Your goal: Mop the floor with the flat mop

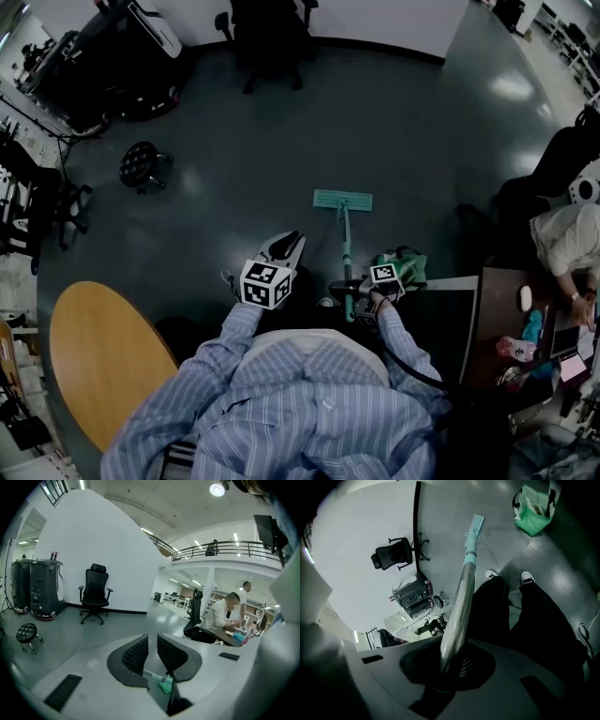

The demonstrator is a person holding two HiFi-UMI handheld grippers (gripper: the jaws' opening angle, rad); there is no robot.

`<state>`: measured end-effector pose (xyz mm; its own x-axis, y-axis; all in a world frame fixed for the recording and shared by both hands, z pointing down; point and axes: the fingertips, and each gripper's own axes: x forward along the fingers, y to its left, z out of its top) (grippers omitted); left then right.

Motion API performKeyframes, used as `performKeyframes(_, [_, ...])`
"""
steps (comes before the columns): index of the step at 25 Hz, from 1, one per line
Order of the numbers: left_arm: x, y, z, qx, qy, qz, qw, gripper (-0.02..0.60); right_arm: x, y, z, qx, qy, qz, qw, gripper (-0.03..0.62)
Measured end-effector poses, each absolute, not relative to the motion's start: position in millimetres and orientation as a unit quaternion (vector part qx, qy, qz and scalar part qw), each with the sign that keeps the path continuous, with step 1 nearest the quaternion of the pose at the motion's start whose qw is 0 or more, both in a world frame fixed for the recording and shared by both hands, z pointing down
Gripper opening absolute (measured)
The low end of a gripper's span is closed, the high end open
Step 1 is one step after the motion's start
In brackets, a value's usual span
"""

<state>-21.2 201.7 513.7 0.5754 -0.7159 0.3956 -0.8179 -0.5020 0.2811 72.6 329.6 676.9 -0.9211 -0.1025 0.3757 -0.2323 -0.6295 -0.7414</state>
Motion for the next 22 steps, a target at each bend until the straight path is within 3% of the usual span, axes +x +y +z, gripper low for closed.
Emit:
performKeyframes(13, [-19, 106, 542, 0.859, -0.434, 0.13, 0.236, 0.061, 84, 255, 678, 0.19, -0.436, 0.878, 0.047, 0.063])
performKeyframes(22, [-9, -39, 556, 0.871, -0.39, 0.139, 0.264, 0.061, 93, 116, 679, 0.201, -0.432, 0.876, 0.076, 0.063])
